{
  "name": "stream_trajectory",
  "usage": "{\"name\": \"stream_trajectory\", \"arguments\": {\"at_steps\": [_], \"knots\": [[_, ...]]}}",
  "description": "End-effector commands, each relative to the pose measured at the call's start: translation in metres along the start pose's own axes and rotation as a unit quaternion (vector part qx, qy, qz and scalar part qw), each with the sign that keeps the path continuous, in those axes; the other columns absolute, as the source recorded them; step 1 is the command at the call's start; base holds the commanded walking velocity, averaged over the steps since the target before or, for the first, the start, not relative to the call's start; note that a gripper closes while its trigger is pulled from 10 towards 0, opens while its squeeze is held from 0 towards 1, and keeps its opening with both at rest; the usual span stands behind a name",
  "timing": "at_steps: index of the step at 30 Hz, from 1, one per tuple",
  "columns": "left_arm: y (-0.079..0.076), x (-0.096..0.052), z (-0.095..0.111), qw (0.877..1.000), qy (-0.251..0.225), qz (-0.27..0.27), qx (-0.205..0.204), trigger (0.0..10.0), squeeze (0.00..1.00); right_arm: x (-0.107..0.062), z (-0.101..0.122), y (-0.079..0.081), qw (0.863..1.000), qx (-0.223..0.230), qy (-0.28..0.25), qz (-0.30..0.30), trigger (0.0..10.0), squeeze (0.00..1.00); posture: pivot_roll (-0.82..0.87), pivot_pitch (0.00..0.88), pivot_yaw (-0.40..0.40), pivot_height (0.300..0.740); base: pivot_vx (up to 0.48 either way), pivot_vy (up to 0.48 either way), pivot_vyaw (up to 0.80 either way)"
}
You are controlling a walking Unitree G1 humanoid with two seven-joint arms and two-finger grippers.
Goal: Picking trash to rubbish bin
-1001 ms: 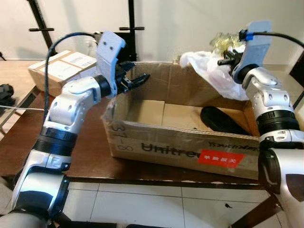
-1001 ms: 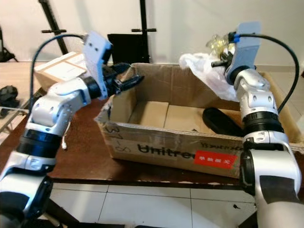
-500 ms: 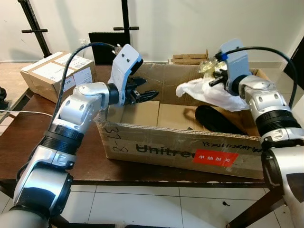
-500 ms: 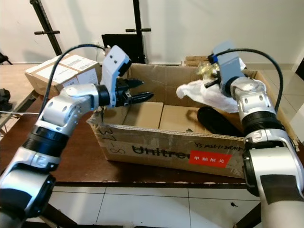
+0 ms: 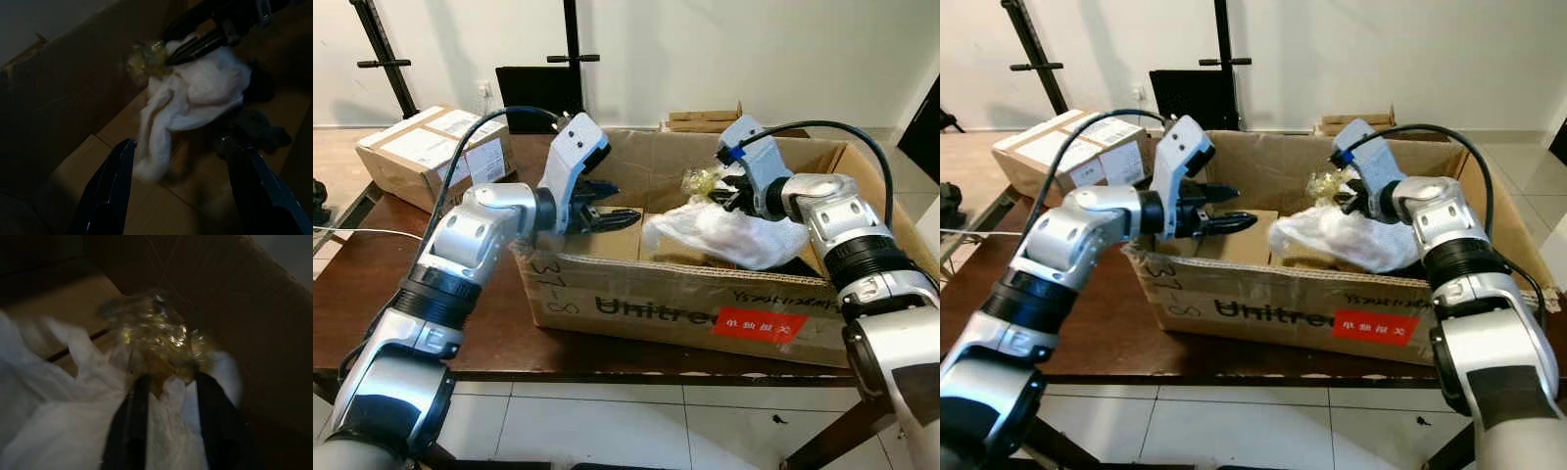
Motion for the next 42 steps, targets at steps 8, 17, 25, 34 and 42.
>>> {"name": "stream_trajectory", "arguments": {"at_steps": [8,17,25,34,42], "knots": [[-0.003,-0.004,-0.006,1.000,0.009,-0.008,-0.006,10.0,0.00,-0.003,0.001,0.003,1.000,-0.001,0.005,0.015,10.0,1.00,-0.05,0.086,0.027,0.740,0.000,0.000,0.00],[-0.002,-0.005,-0.005,1.000,0.010,-0.006,-0.007,10.0,0.00,-0.005,0.007,-0.001,1.000,-0.002,-0.006,0.001,10.0,0.00,-0.05,0.085,0.031,0.740,0.000,0.000,0.00],[0.010,-0.009,-0.003,0.999,-0.003,0.032,-0.020,10.0,0.00,-0.010,0.030,0.008,0.993,0.083,-0.069,0.050,10.0,0.00,-0.05,0.085,0.029,0.740,0.000,0.000,0.00],[0.011,-0.009,0.001,0.999,-0.012,0.034,-0.025,10.0,0.00,-0.011,0.033,0.006,0.986,0.134,-0.076,0.056,10.0,1.00,-0.05,0.082,0.033,0.740,0.000,0.000,0.00],[0.012,-0.009,0.001,0.999,-0.016,0.038,-0.032,10.0,0.00,-0.012,0.008,-0.011,0.991,0.129,-0.021,-0.005,10.0,0.00,-0.05,0.082,0.032,0.740,0.000,0.000,0.00]]}}
Point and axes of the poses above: a point about 5 cm out from each wrist's last joint towards the gripper, its own x axis pointing out of the wrist towards the gripper, its own z axis along the axis of the wrist's last joint, y = z × x, the point moved 6 cm from there along x, pointing out of the wrist towards the gripper, and after that the axes turned 13 degrees about x, right-handed, at the moved point
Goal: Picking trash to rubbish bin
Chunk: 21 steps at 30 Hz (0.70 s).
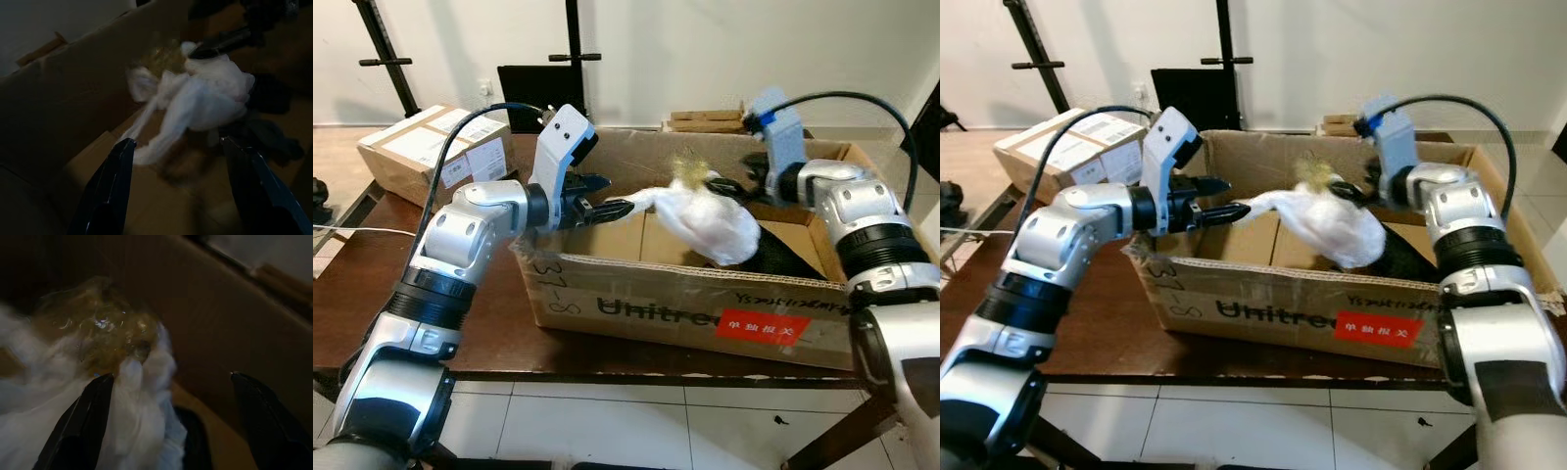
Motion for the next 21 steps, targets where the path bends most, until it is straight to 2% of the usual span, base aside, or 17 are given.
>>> {"name": "stream_trajectory", "arguments": {"at_steps": [1,2,3,5,6,7,8,9,10,11,13,14,16,17,19,20,21], "knots": [[-0.001,0.001,0.001,1.000,-0.004,-0.002,-0.005,10.0,0.00,0.001,-0.005,0.005,1.000,-0.014,0.011,0.009,10.0,0.00,-0.05,0.081,0.034,0.740,0.000,0.000,0.00],[-0.001,0.001,0.001,1.000,-0.005,-0.002,-0.006,10.0,0.00,0.002,-0.002,0.013,0.999,0.017,0.000,0.030,10.0,0.00,-0.05,0.079,0.036,0.740,0.000,0.000,0.00],[-0.001,0.001,0.002,1.000,-0.006,-0.002,-0.006,10.0,0.00,0.002,0.003,0.022,0.995,0.068,-0.011,0.066,10.0,0.00,-0.05,0.079,0.034,0.740,0.000,0.000,0.00],[-0.001,0.001,0.002,1.000,-0.006,-0.002,-0.007,10.0,0.00,0.002,0.003,0.024,0.994,0.076,-0.012,0.076,10.0,0.00,-0.05,0.079,0.034,0.740,0.000,0.000,0.00],[-0.001,0.001,0.001,1.000,-0.006,-0.002,-0.007,10.0,0.00,0.002,-0.009,0.004,0.999,-0.025,0.026,-0.006,10.0,0.00,-0.05,0.077,0.037,0.740,0.000,0.000,0.00],[-0.002,0.001,0.001,1.000,-0.005,-0.002,-0.006,10.0,0.00,0.002,-0.006,0.002,0.999,-0.023,0.020,-0.016,10.0,0.00,-0.06,0.075,0.036,0.740,0.000,0.000,0.00],[-0.002,0.002,0.002,1.000,-0.007,-0.003,-0.007,10.0,0.00,0.002,0.005,0.014,0.996,0.079,-0.010,0.038,10.0,0.00,-0.05,0.075,0.034,0.740,0.000,0.000,0.00],[-0.002,0.002,0.002,1.000,-0.007,-0.003,-0.007,10.0,0.00,0.002,0.005,0.014,0.996,0.079,-0.010,0.038,10.0,0.00,-0.05,0.075,0.034,0.740,0.000,0.000,0.00],[-0.003,0.002,0.002,1.000,-0.008,-0.004,-0.008,10.0,0.00,0.002,0.016,0.029,0.981,0.164,-0.037,0.098,10.0,0.00,-0.05,0.075,0.034,0.740,0.000,0.000,0.00],[-0.003,0.002,0.001,1.000,-0.007,-0.002,-0.006,10.0,0.00,0.002,0.001,-0.002,0.998,0.064,-0.001,-0.022,10.0,0.00,-0.05,0.074,0.035,0.740,0.000,0.000,0.00],[-0.003,0.002,0.005,1.000,-0.016,-0.001,-0.007,10.0,0.00,-0.001,0.020,0.002,0.985,0.157,-0.063,0.023,10.0,0.00,-0.05,0.074,0.033,0.740,0.000,0.000,0.00],[-0.003,0.002,0.006,1.000,-0.021,0.000,-0.008,10.0,0.00,-0.006,0.032,0.004,0.978,0.178,-0.098,0.047,10.0,0.00,-0.04,0.073,0.031,0.740,0.000,0.000,0.00],[-0.003,0.002,0.006,1.000,-0.021,0.000,-0.008,10.0,0.00,-0.006,0.032,0.004,0.978,0.178,-0.098,0.047,10.0,0.00,-0.04,0.073,0.031,0.740,0.000,0.000,0.00],[-0.003,0.001,0.009,1.000,-0.029,-0.001,-0.009,10.0,0.00,-0.011,0.045,0.007,0.967,0.204,-0.131,0.077,10.0,0.00,-0.05,0.071,0.035,0.740,0.000,0.000,0.00],[-0.001,-0.006,0.022,0.997,-0.069,-0.006,-0.032,10.0,0.00,-0.032,0.075,0.018,0.936,0.243,-0.199,0.162,10.0,0.00,-0.05,0.069,0.037,0.740,0.000,0.000,0.00],[-0.001,-0.006,0.022,0.997,-0.069,-0.006,-0.032,10.0,0.00,-0.032,0.075,0.018,0.936,0.243,-0.199,0.162,10.0,0.00,-0.05,0.069,0.037,0.740,0.000,0.000,0.00],[0.000,-0.008,0.026,0.996,-0.082,-0.008,-0.039,10.0,0.00,-0.039,0.083,0.023,0.922,0.254,-0.218,0.194,10.0,0.00,-0.05,0.069,0.037,0.740,0.000,0.000,0.00]]}}
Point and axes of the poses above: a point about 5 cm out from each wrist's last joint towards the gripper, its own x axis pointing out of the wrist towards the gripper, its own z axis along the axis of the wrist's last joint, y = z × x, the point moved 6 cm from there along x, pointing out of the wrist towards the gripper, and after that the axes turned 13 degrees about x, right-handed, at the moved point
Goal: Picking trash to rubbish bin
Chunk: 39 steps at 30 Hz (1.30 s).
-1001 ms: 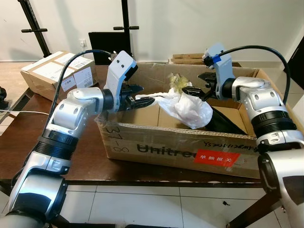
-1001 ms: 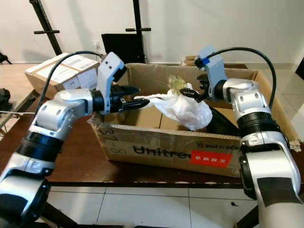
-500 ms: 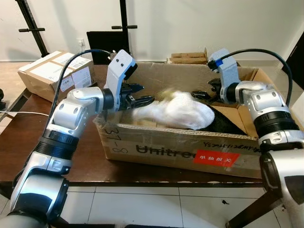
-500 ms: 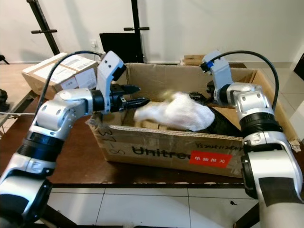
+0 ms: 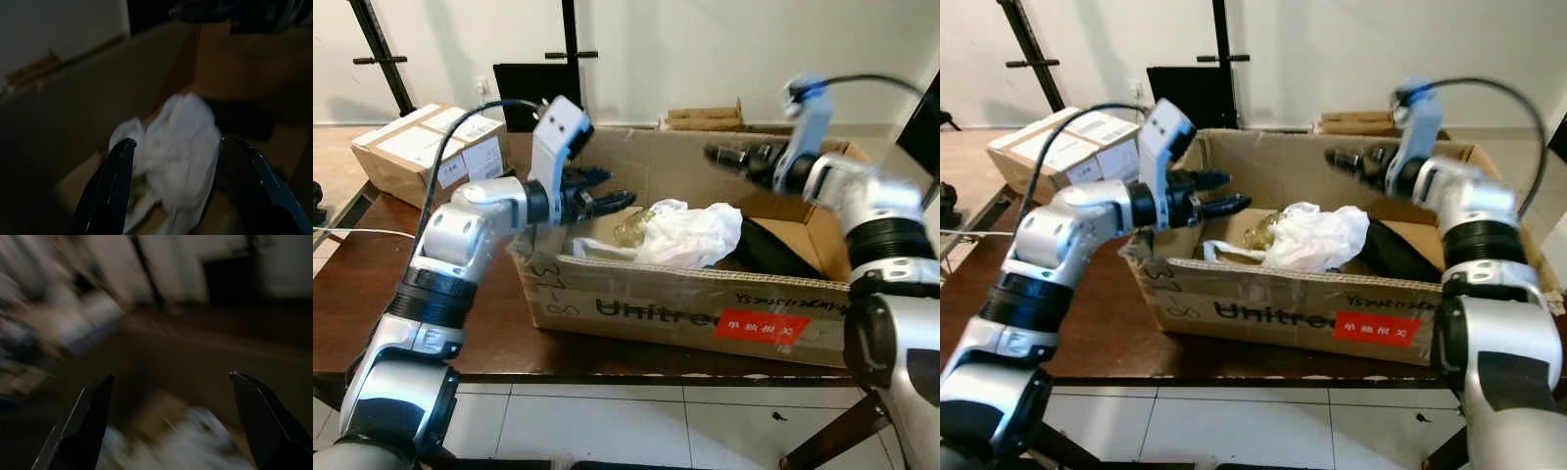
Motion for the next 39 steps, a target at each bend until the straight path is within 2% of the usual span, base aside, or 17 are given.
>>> {"name": "stream_trajectory", "arguments": {"at_steps": [1,2,3,4,5,6,7,8,9,11,16,19,20,23,39], "knots": [[-0.002,-0.003,0.005,1.000,-0.016,-0.005,-0.008,10.0,0.00,0.000,0.011,0.016,0.999,0.015,-0.017,0.043,10.0,0.00,-0.05,0.069,0.037,0.740,0.000,0.000,0.00],[-0.003,-0.007,0.013,0.999,-0.036,-0.015,-0.013,10.0,0.00,-0.005,0.017,0.032,0.995,0.018,-0.028,0.094,10.0,0.00,-0.05,0.069,0.040,0.740,0.000,0.000,0.00],[-0.003,-0.007,0.013,0.999,-0.036,-0.015,-0.013,10.0,0.00,-0.005,0.017,0.032,0.995,0.018,-0.028,0.094,10.0,0.00,-0.05,0.069,0.040,0.740,0.000,0.000,0.00],[0.000,-0.014,0.022,0.998,-0.062,-0.010,-0.009,10.0,0.00,-0.011,0.021,0.047,0.990,0.000,-0.040,0.132,10.0,0.00,-0.05,0.070,0.042,0.740,0.000,0.000,0.00],[0.016,-0.021,0.029,0.996,-0.075,0.042,-0.011,10.0,0.00,-0.014,0.024,0.050,0.990,-0.040,-0.058,0.122,10.0,0.00,-0.06,0.072,0.044,0.740,0.000,0.000,0.00],[0.016,-0.021,0.029,0.996,-0.075,0.042,-0.011,10.0,0.00,-0.014,0.024,0.050,0.990,-0.040,-0.058,0.122,10.0,0.00,-0.06,0.072,0.044,0.740,0.000,0.000,0.00],[0.032,-0.028,0.035,0.992,-0.089,0.093,-0.014,10.0,0.00,-0.015,0.025,0.044,0.991,-0.072,-0.073,0.083,10.0,0.00,-0.06,0.072,0.047,0.740,0.000,0.000,0.00],[0.032,-0.028,0.035,0.992,-0.089,0.093,-0.014,10.0,0.00,-0.015,0.025,0.044,0.991,-0.072,-0.073,0.083,10.0,0.00,-0.06,0.072,0.047,0.740,0.000,0.000,0.00],[0.049,-0.039,0.039,0.982,-0.097,0.162,0.005,10.0,0.00,-0.013,0.024,0.027,0.987,-0.120,-0.104,-0.002,10.0,0.00,-0.06,0.078,0.047,0.740,0.000,0.000,0.00],[0.053,-0.042,0.035,0.977,-0.086,0.192,0.020,10.0,0.00,-0.012,0.017,0.024,0.987,-0.117,-0.109,-0.015,10.0,0.00,-0.06,0.078,0.047,0.740,0.000,0.000,0.00],[0.047,-0.038,0.026,0.972,-0.080,0.220,0.011,10.0,0.00,-0.009,-0.004,0.025,0.988,-0.123,-0.092,-0.027,10.0,0.00,-0.04,0.087,0.038,0.740,0.000,0.000,0.00],[0.045,-0.037,0.025,0.972,-0.079,0.221,0.012,10.0,0.00,-0.009,-0.006,0.026,0.988,-0.123,-0.089,-0.026,10.0,0.00,-0.04,0.087,0.038,0.740,0.000,0.000,0.00],[0.038,-0.034,0.021,0.974,-0.075,0.213,0.009,10.0,0.00,-0.011,-0.008,0.030,0.988,-0.120,-0.090,-0.025,10.0,0.00,-0.04,0.094,0.038,0.740,0.000,0.000,0.00],[0.035,-0.032,0.019,0.974,-0.073,0.213,0.007,10.0,0.00,-0.011,-0.009,0.031,0.987,-0.120,-0.098,-0.031,10.0,0.00,-0.04,0.096,0.038,0.740,-0.081,0.000,0.00],[0.027,-0.029,0.018,0.976,-0.071,0.208,0.003,10.0,0.00,-0.013,-0.018,0.031,0.987,-0.124,-0.089,-0.044,10.0,0.00,-0.04,0.099,0.039,0.740,-0.311,0.000,0.00]]}}
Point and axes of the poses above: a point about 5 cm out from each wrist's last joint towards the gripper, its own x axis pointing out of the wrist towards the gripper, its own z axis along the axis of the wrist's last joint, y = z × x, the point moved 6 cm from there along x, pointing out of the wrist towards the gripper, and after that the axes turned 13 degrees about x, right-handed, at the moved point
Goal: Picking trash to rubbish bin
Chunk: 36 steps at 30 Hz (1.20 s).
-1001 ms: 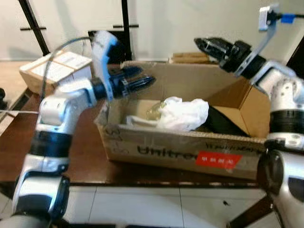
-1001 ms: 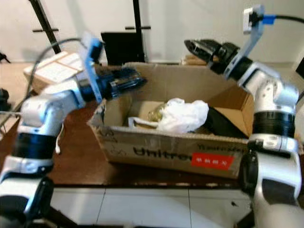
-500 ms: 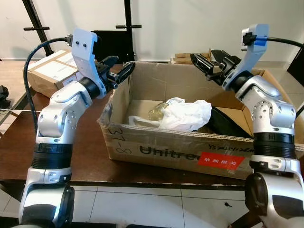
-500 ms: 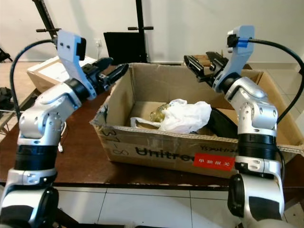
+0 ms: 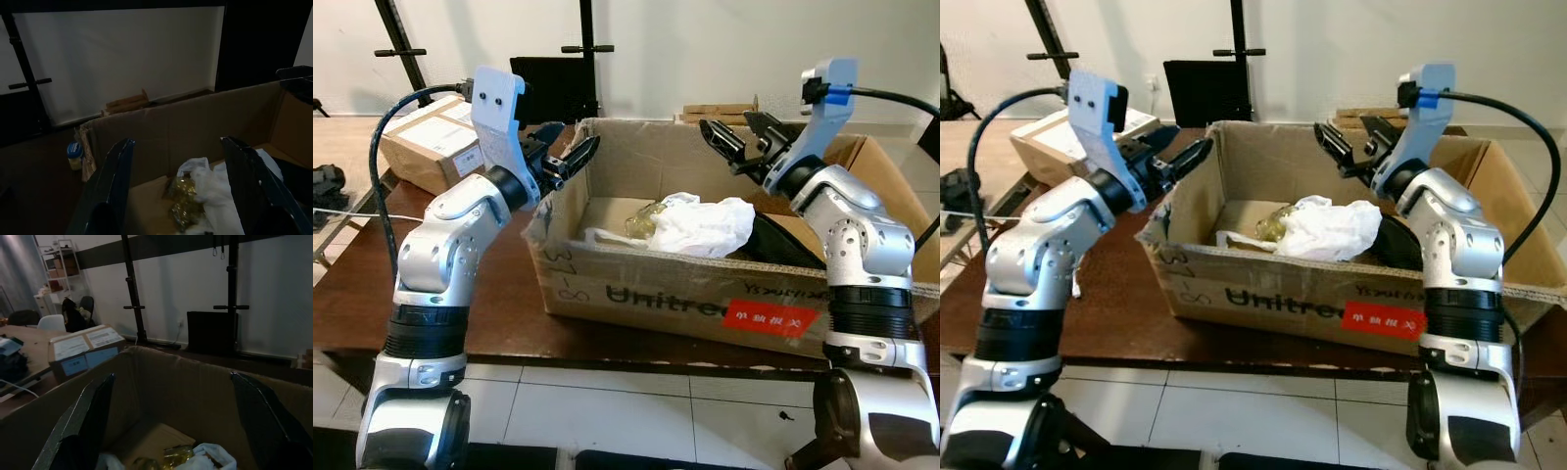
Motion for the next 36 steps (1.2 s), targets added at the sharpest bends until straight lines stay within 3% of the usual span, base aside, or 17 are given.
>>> {"name": "stream_trajectory", "arguments": {"at_steps": [1,28,33,34,36], "knots": [[-0.005,-0.001,-0.002,1.000,0.006,-0.008,0.000,10.0,0.00,-0.002,-0.003,0.001,1.000,-0.001,0.006,-0.002,10.0,0.00,-0.04,0.099,0.039,0.740,-0.386,0.000,0.00],[-0.009,-0.003,-0.002,1.000,0.009,-0.014,-0.004,10.0,0.00,-0.004,0.002,0.005,1.000,-0.003,0.002,0.004,10.0,0.00,-0.04,0.101,0.041,0.740,-0.360,0.000,0.00],[-0.015,-0.004,-0.023,0.999,0.045,-0.018,-0.006,10.0,0.00,-0.008,0.000,0.023,0.998,0.011,0.003,0.055,10.0,0.00,-0.04,0.101,0.041,0.740,0.000,0.000,0.00],[-0.019,-0.007,-0.041,0.997,0.078,-0.016,-0.003,10.0,0.00,-0.013,-0.015,0.039,0.994,0.009,0.035,0.101,10.0,0.00,-0.04,0.104,0.041,0.740,0.000,0.000,0.00],[-0.027,-0.019,-0.089,0.987,0.160,-0.014,0.009,10.0,0.00,-0.034,-0.066,0.072,0.973,0.006,0.133,0.186,10.0,0.00,-0.05,0.108,0.038,0.740,0.000,0.000,0.00]]}}
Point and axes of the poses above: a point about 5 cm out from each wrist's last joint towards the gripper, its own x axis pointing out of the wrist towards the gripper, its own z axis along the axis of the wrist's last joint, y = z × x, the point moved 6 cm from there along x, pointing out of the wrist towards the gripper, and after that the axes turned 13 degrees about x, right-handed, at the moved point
